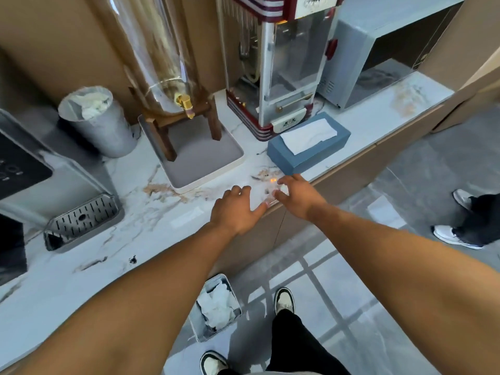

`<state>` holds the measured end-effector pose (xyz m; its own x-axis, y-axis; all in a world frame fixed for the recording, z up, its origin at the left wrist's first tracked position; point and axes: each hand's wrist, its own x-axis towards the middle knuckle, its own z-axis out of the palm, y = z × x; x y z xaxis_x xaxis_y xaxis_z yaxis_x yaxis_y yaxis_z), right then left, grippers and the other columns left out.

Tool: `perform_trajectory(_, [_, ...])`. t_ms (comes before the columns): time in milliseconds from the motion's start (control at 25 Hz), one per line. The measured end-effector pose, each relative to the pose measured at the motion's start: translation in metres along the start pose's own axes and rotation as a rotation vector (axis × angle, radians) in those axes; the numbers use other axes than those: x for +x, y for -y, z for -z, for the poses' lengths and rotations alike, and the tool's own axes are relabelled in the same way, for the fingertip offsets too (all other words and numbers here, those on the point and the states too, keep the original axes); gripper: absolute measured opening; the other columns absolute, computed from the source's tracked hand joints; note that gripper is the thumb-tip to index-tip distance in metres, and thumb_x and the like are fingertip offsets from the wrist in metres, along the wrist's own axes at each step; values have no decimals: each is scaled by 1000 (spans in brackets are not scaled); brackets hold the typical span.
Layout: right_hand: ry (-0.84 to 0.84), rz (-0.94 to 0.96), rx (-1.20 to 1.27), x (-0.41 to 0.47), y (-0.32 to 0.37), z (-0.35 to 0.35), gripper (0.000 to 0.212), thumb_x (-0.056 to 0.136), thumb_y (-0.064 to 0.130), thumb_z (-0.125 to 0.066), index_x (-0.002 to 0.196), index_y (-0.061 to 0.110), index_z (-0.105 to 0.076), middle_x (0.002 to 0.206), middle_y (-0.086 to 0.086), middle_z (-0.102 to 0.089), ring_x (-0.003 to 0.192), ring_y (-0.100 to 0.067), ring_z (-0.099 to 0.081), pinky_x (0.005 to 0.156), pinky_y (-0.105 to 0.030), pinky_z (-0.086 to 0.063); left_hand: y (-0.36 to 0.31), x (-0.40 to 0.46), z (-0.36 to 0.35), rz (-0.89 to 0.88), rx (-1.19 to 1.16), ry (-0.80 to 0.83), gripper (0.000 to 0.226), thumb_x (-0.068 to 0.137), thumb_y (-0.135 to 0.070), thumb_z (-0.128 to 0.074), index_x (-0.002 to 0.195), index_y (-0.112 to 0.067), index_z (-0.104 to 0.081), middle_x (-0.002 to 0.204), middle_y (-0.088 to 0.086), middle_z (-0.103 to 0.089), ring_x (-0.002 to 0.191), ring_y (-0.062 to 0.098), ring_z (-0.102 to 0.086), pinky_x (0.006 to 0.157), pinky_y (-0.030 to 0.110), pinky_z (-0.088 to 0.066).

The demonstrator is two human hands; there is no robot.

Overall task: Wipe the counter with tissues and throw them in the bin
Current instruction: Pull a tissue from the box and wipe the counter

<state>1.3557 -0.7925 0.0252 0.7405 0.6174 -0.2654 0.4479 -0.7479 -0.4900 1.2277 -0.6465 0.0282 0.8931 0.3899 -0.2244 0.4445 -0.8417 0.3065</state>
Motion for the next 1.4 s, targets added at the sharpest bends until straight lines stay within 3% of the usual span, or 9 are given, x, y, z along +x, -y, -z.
perform_trajectory(120, [-68,49,-7,32,-31,40,38,99,32,-51,131,10,-54,129,-13,-51,109,-32,-59,98,-36,-44,-40,46,7,6,-26,-18,70,90,-69,-41,139,-20,-46,140,11,-52,128,32,-49,98,47,-46])
perform_trajectory(360, [-159,-18,-24,99,-96,98,29,100,24,-47,123,11,-58,126,-12,-52,110,-32,-57,95,-40,-48,-88,123,16,-14,-15,-52,50,97,-44,-50,138,-16,-48,134,13,-54,123,34,-51,99,45,-48])
perform_trajectory(640, [-250,-139,16,159,-126,103,27,99,27,-51,124,17,-57,129,-6,-49,118,-28,-51,97,-42,-50,-108,177,6,-59,31,-62,35,100,-28,-51,128,-11,-62,123,13,-57,118,32,-50,98,43,-47])
perform_trajectory(960, [-254,-193,47,178,-140,97,34,98,34,-57,126,16,-57,132,-6,-48,124,-26,-46,106,-40,-45,-111,206,-3,-32,65,-45,34,100,-32,-51,125,-13,-63,123,8,-57,119,30,-49,101,44,-43])
perform_trajectory(1200, [-266,-148,-5,176,-130,100,22,101,16,-51,114,6,-65,119,-14,-60,105,-30,-60,98,-34,-48,-108,206,-1,-46,39,-74,25,100,-27,-50,108,-18,-72,112,4,-65,111,28,-53,93,39,-42])
perform_trajectory(1400, [-288,-122,0,159,-105,96,23,99,15,-48,97,7,-69,105,-14,-64,90,-28,-60,87,-36,-50,-86,186,9,-43,25,-116,25,101,-26,-51,105,-17,-74,106,4,-65,106,28,-55,90,39,-43])
